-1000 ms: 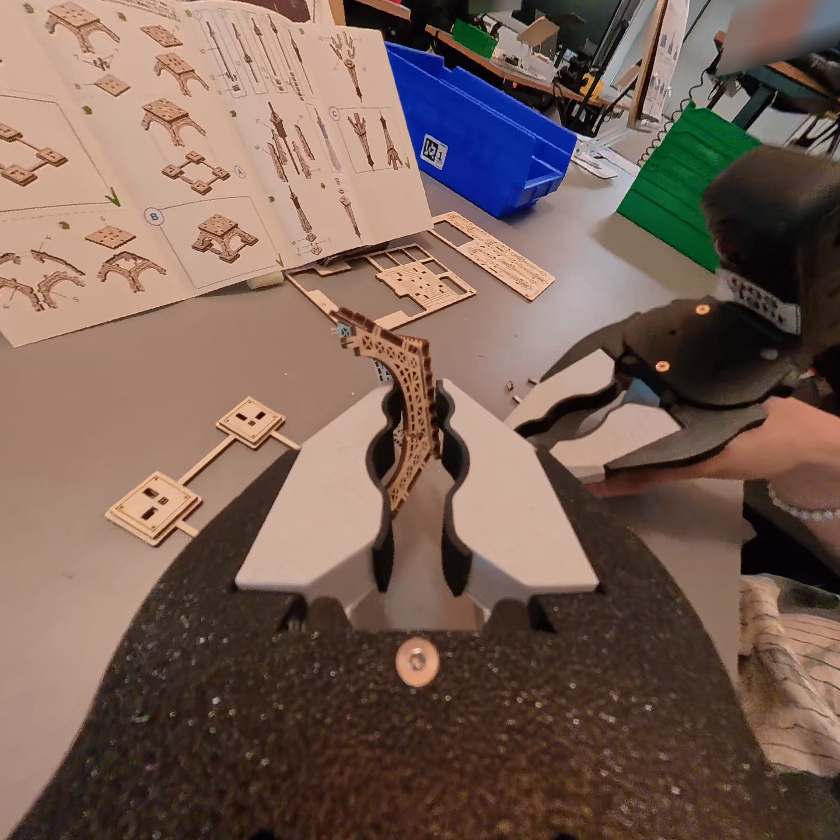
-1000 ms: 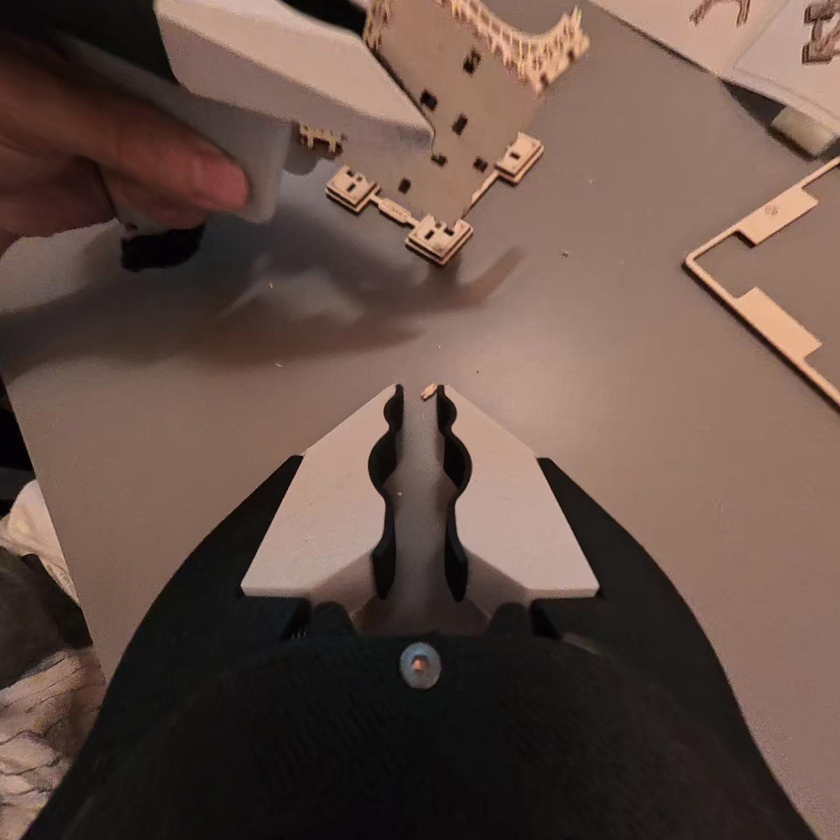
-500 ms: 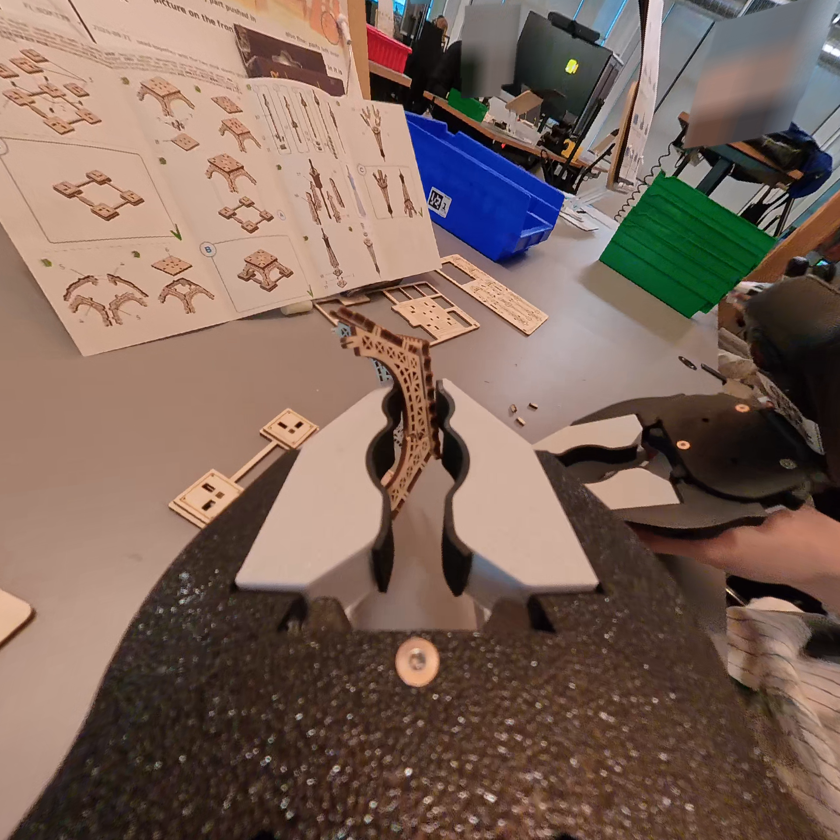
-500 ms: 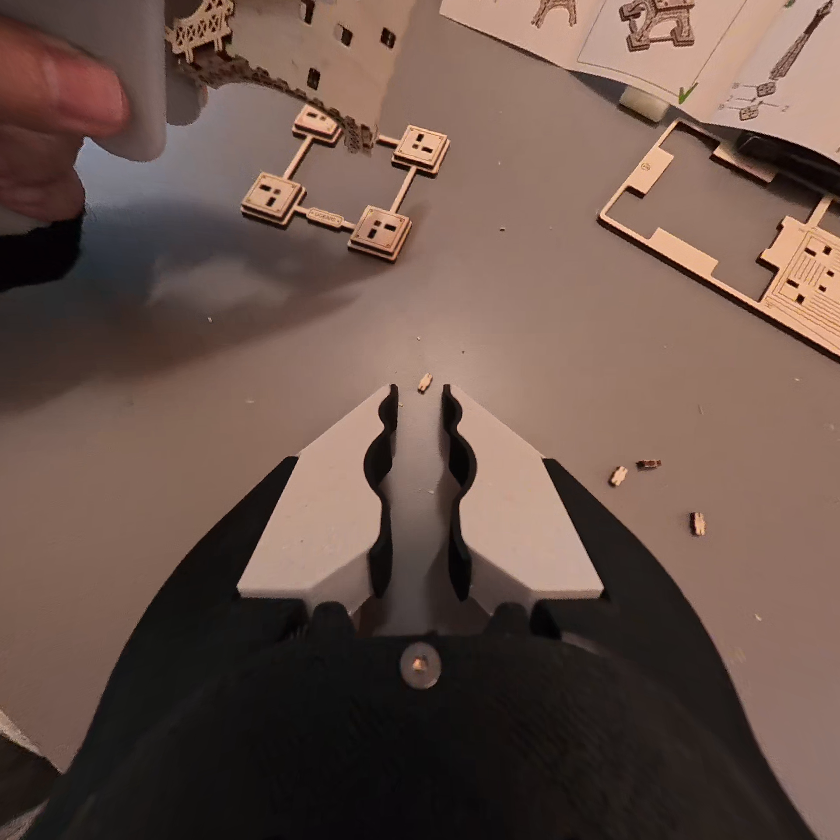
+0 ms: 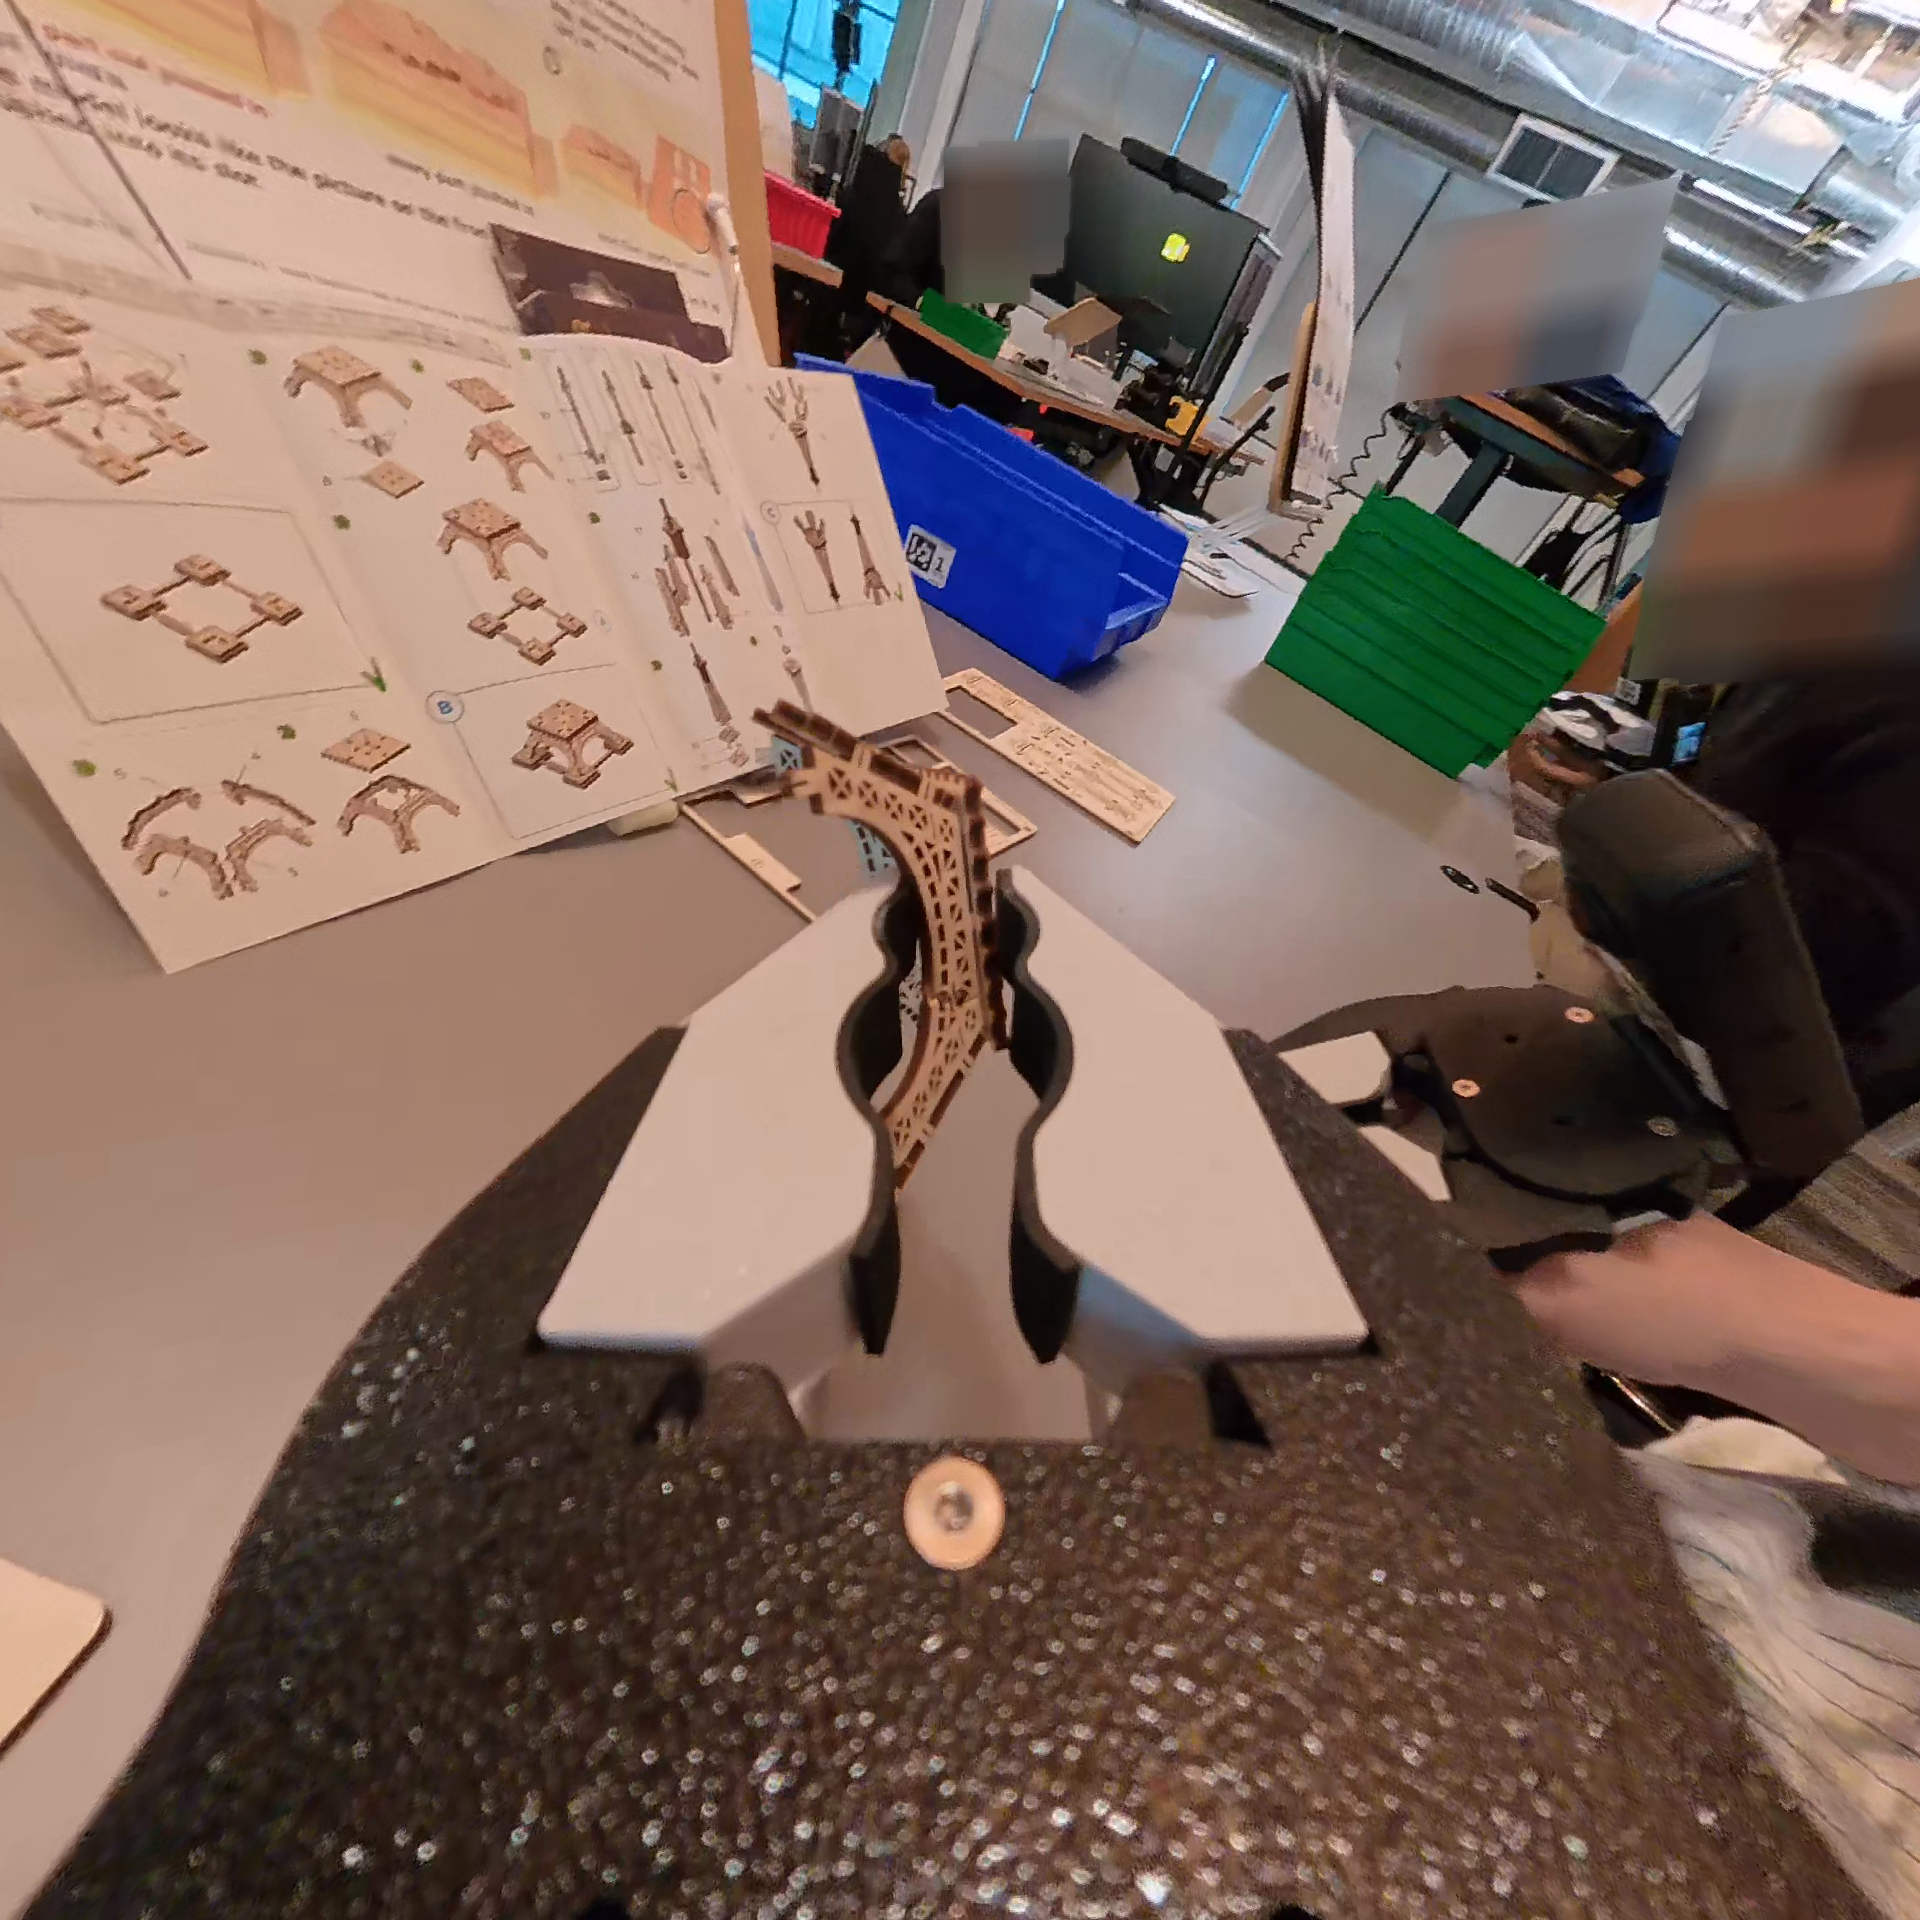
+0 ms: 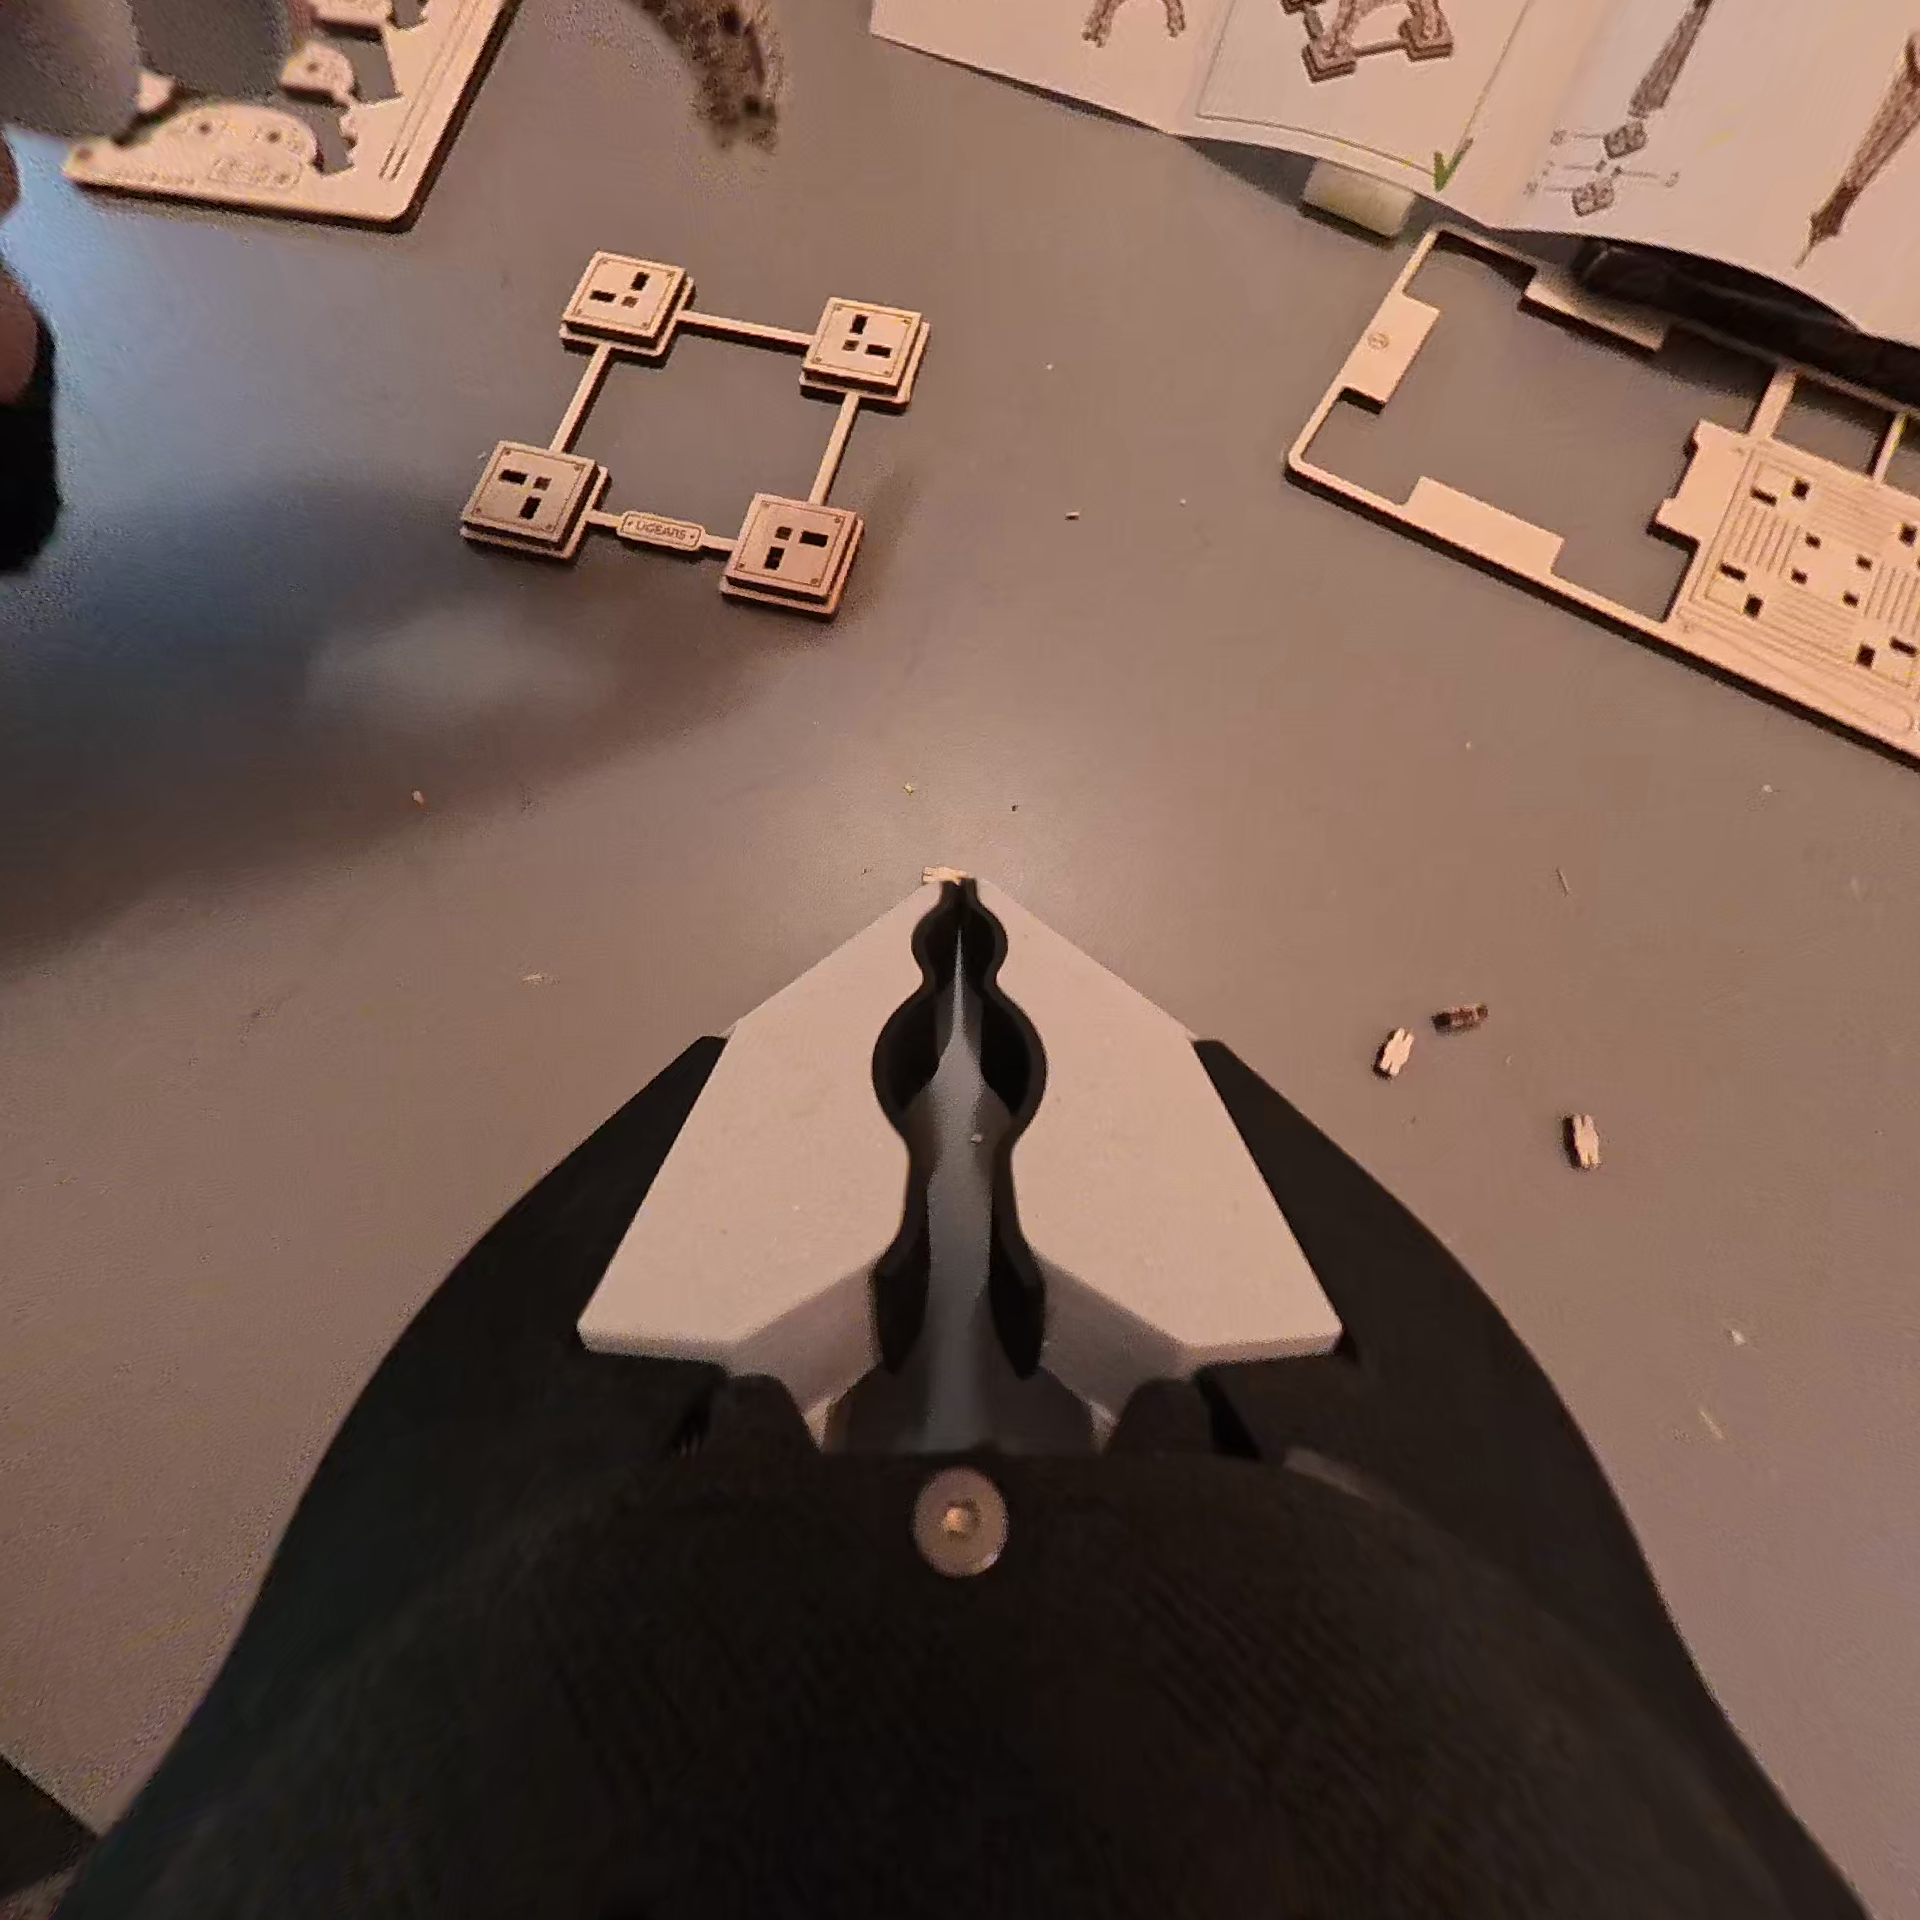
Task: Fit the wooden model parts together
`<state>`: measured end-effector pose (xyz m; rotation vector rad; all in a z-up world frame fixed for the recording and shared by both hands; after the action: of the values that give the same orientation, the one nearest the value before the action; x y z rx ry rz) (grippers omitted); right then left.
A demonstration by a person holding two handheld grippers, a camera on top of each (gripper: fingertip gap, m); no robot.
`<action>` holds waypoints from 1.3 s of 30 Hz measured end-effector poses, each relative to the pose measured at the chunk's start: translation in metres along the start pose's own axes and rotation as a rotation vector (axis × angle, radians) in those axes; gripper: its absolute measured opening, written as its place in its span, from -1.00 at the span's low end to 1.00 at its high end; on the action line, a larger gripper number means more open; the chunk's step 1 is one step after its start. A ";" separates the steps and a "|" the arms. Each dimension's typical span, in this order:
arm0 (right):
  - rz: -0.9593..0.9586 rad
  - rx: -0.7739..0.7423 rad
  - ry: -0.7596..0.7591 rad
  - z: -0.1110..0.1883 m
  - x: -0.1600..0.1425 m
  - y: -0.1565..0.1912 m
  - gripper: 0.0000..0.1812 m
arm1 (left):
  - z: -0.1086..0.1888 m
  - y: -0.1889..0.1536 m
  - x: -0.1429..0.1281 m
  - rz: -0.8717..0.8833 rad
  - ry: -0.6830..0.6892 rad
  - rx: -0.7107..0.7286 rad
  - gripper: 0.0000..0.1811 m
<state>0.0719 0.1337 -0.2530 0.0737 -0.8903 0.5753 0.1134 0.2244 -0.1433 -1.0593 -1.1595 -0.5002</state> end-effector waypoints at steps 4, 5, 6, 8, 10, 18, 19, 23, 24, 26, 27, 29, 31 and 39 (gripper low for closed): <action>0.102 0.117 -0.030 -0.001 0.002 0.003 -0.83 | -0.010 -0.007 0.004 -0.014 0.009 -0.039 -0.88; 0.132 0.170 -0.038 0.000 0.002 0.007 -0.79 | -0.012 -0.007 0.004 -0.013 0.013 -0.048 -0.88; 0.185 0.214 -0.054 0.001 0.002 0.011 -0.74 | -0.014 -0.008 0.004 -0.011 0.015 -0.057 -0.88; 0.329 0.242 -0.127 0.000 0.005 0.010 -0.68 | -0.016 -0.006 0.005 -0.004 0.014 -0.064 -0.87; 0.485 0.312 -0.197 0.001 0.005 0.012 -0.80 | -0.017 -0.004 0.006 -0.007 0.014 -0.068 -0.87; 0.842 0.543 -0.332 -0.007 0.009 -0.004 -0.88 | -0.014 0.002 0.010 -0.022 -0.008 -0.068 -0.88; 0.835 0.599 -0.313 -0.006 0.007 -0.004 -0.91 | -0.014 0.003 0.010 -0.025 -0.004 -0.065 -0.88; 0.832 0.782 -0.306 -0.004 0.004 -0.002 -1.00 | -0.014 0.006 0.008 -0.013 -0.005 -0.067 -0.88; 0.834 0.815 -0.307 -0.004 0.004 -0.002 -1.00 | -0.014 0.006 0.007 -0.010 -0.005 -0.070 -0.88; 0.844 0.851 -0.332 -0.007 0.007 -0.003 -0.93 | -0.015 0.006 0.006 -0.010 0.000 -0.071 -0.88; 0.852 0.865 -0.338 -0.008 0.008 -0.004 -0.89 | -0.016 0.006 0.005 -0.013 0.005 -0.074 -0.88; 0.861 0.913 -0.321 -0.009 0.008 -0.005 -0.87 | -0.019 0.004 0.003 -0.018 0.016 -0.079 -0.88; 0.870 0.982 -0.281 -0.007 0.005 -0.004 -0.97 | -0.021 0.003 0.002 -0.025 0.026 -0.082 -0.88; 0.902 1.106 -0.236 -0.004 0.004 -0.001 -0.89 | -0.022 0.005 -0.002 -0.016 0.033 -0.083 -0.88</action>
<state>0.0767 0.1353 -0.2524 0.7773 -0.7036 1.8939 0.1275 0.2071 -0.1472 -1.1102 -1.1270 -0.5805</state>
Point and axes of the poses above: each gripper's, where its closed fingertips meet, z back along the fingers, x out of its top, y = z × x across the jaws, the point moved 1 cm from there along z, back along the fingers, and after that the axes turned 15 degrees about -x, right-handed, at the moved point
